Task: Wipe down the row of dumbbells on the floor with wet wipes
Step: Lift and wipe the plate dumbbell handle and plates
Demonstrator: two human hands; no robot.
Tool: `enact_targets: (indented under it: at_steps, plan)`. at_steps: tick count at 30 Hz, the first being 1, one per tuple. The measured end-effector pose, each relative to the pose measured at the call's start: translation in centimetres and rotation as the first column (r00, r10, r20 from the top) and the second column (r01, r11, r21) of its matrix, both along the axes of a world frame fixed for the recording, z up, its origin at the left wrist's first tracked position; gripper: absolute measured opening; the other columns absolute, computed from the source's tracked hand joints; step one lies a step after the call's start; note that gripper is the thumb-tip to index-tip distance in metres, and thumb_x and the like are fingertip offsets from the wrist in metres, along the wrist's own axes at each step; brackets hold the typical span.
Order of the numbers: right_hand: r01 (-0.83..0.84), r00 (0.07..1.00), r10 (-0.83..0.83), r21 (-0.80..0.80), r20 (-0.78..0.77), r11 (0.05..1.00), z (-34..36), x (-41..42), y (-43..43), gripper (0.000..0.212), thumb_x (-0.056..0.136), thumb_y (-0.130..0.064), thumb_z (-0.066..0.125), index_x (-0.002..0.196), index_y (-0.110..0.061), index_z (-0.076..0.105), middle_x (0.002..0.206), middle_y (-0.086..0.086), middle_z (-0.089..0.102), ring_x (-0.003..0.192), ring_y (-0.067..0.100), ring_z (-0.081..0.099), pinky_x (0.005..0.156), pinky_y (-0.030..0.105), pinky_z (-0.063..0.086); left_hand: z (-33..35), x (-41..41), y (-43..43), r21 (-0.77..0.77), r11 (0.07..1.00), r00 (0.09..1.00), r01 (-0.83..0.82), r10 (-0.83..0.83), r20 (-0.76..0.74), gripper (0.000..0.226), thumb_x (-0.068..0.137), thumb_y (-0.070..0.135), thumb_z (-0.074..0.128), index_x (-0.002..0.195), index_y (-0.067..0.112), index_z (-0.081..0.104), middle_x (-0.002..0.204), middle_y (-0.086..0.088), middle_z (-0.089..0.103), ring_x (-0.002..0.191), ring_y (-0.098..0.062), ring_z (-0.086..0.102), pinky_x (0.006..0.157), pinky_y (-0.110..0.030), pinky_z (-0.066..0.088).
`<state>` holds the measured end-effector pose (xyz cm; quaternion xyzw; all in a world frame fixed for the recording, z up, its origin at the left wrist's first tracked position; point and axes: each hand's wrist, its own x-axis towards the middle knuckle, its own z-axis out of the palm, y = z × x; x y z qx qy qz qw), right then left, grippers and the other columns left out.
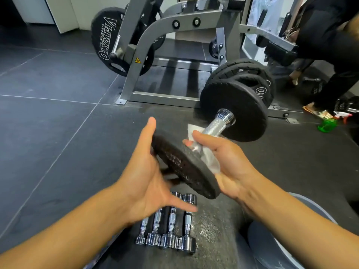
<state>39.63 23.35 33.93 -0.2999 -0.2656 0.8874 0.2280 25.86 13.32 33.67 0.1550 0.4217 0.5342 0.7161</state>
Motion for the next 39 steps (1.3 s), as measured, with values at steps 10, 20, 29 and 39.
enact_targets:
  at_steps: [10, 20, 29, 39]
  plan:
    - [-0.142, 0.987, 0.142, 0.007, -0.08, 0.99, -0.3, -0.3, 0.3, 0.057, 0.088, -0.008, 0.06, 0.143, 0.003, 0.049, 0.128, 0.021, 0.047, 0.129, 0.035, 0.044, 0.121, 0.045, 0.026, -1.4, 1.5, -1.3, 0.676, 0.616, 0.015, 0.405, 0.734, -0.679, 0.072, 0.074, 0.07, 0.074, 0.134, 0.04, 0.048, 0.148, -0.007, 0.033, 0.143, -0.027, 0.038, 0.112, -0.045, 0.042]
    - [-0.199, 0.978, 0.201, 0.054, -0.05, 0.979, 0.2, 0.2, -0.4, 0.006, 0.093, -0.01, 0.05, 0.09, -0.008, 0.054, 0.081, 0.012, 0.069, 0.076, 0.023, 0.061, 0.085, 0.037, 0.045, -1.4, 0.4, -0.5, -0.005, 1.0, 0.982, 0.021, -0.02, 0.19, 0.102, 0.071, 0.095, 0.049, 0.139, 0.02, 0.061, 0.139, -0.022, 0.062, 0.126, -0.053, 0.056, 0.093, -0.09, 0.028]
    - [-0.067, 0.988, 0.081, 0.102, -0.135, 0.992, 0.3, 0.2, 0.6, 0.034, 0.081, -0.008, 0.051, 0.115, -0.009, 0.043, 0.099, 0.017, 0.047, 0.09, 0.029, 0.053, 0.092, 0.034, 0.042, -2.4, 1.9, -1.4, 0.619, 0.728, 0.029, 0.295, 0.641, -0.767, 0.086, 0.056, 0.07, 0.085, 0.125, 0.043, 0.043, 0.136, 0.002, 0.031, 0.134, -0.018, 0.043, 0.105, -0.036, 0.048]
    - [0.044, 0.964, -0.033, 0.036, -0.263, 0.998, 0.7, 1.2, 0.7, 0.036, 0.077, -0.009, 0.048, 0.106, -0.018, 0.03, 0.082, 0.011, 0.039, 0.073, 0.026, 0.049, 0.071, 0.042, 0.057, -2.0, 0.6, 0.5, -0.069, 0.993, 0.996, -0.092, 0.092, -0.001, 0.078, 0.077, 0.09, 0.047, 0.12, 0.029, 0.071, 0.115, -0.005, 0.076, 0.117, -0.035, 0.066, 0.094, -0.087, 0.032]
